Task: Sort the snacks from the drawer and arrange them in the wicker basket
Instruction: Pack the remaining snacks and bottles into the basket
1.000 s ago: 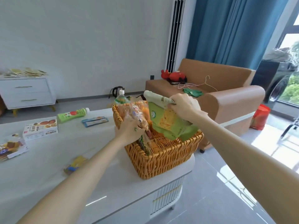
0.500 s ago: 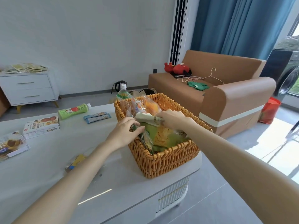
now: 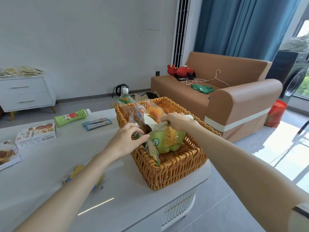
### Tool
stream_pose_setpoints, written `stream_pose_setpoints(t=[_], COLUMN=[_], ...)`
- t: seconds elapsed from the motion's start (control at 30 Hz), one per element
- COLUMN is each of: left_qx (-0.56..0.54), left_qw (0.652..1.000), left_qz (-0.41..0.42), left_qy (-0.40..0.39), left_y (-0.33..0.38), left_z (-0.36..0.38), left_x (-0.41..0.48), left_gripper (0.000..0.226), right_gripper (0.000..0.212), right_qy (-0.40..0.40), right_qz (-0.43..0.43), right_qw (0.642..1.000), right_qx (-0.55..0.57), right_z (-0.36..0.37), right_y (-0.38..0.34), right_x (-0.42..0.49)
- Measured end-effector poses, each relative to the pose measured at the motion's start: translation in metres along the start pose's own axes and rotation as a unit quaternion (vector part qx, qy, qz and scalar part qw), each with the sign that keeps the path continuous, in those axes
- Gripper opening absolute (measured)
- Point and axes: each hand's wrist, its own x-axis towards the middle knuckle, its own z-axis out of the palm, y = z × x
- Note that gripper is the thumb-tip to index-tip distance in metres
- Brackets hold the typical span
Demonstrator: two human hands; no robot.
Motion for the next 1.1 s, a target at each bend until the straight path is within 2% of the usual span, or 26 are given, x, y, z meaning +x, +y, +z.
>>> stream_pose_setpoints(t=[0.07,0.13,0.2,0.27,0.33,0.4,0.5,0.57,0.6,0.63,0.7,0.73,0.77,0.8,0.87,0.93,1.0,1.1], left_qx=[0.004,0.055,0.12,0.157,0.188,0.233,0.289,0.285,0.274,0.264,0.257,0.253,0.245,0.235,0.226,0.237,0.267,0.308], left_qw=[1.0,0.998,0.991,0.987,0.981,0.966,0.918,0.892,0.889,0.894,0.912,0.919,0.926,0.934,0.951,0.962,0.96,0.947], left_qz=[-0.004,-0.004,-0.006,0.005,0.029,0.034,-0.01,-0.052,-0.059,-0.053,-0.023,-0.013,-0.01,-0.012,-0.016,-0.014,-0.028,-0.049], left_qy=[-0.002,0.023,0.053,0.039,-0.019,-0.104,-0.271,-0.347,-0.361,-0.357,-0.318,-0.301,-0.286,-0.268,-0.209,-0.131,-0.083,-0.072], left_y=[0.0,0.002,0.008,0.02,0.034,0.048,0.063,0.072,0.075,0.077,0.076,0.074,0.072,0.069,0.064,0.055,0.046,0.039], left_z=[-0.002,-0.002,-0.001,0.001,0.005,0.008,0.014,0.019,0.021,0.025,0.03,0.03,0.029,0.027,0.019,0.013,0.011,0.019], left_x=[0.0,-0.001,0.0,0.009,0.025,0.045,0.066,0.068,0.065,0.063,0.061,0.061,0.062,0.063,0.068,0.074,0.081,0.086], left_gripper=[0.035,0.04,0.053,0.071,0.083,0.089,0.109,0.118,0.112,0.095,0.049,0.033,0.024,0.017,0.012,0.015,0.011,0.007], right_gripper=[0.034,0.028,0.024,0.016,0.014,0.017,0.019,0.022,0.022,0.022,0.03,0.028,0.017,0.014,0.029,0.019,0.011,0.046], right_qy=[-0.035,-0.061,-0.071,-0.057,-0.052,-0.082,-0.098,-0.08,-0.066,-0.055,-0.043,-0.026,0.001,0.033,0.093,0.149,0.198,0.26], right_qz=[-0.014,-0.041,-0.053,-0.053,-0.048,-0.036,-0.043,-0.044,-0.038,-0.029,-0.001,0.015,0.03,0.051,0.092,0.113,0.126,0.173], right_qw=[0.999,0.997,0.995,0.996,0.997,0.995,0.994,0.995,0.996,0.996,0.991,0.988,0.985,0.982,0.976,0.971,0.97,0.95], right_qx=[-0.004,-0.023,-0.048,-0.053,-0.043,-0.033,-0.032,-0.035,-0.04,-0.058,-0.126,-0.15,-0.168,-0.178,-0.176,-0.149,-0.068,-0.008], right_z=[-0.009,-0.016,-0.013,-0.003,0.005,0.006,0.004,0.005,0.006,0.008,0.013,0.015,0.017,0.018,0.018,0.02,0.029,0.044], right_y=[0.003,0.005,0.004,0.006,0.01,0.016,0.025,0.029,0.033,0.036,0.038,0.038,0.037,0.035,0.031,0.031,0.03,0.022], right_x=[0.004,0.006,0.002,-0.002,-0.004,-0.007,-0.013,-0.019,-0.021,-0.022,-0.023,-0.02,-0.017,-0.013,-0.005,0.002,0.005,0.004])
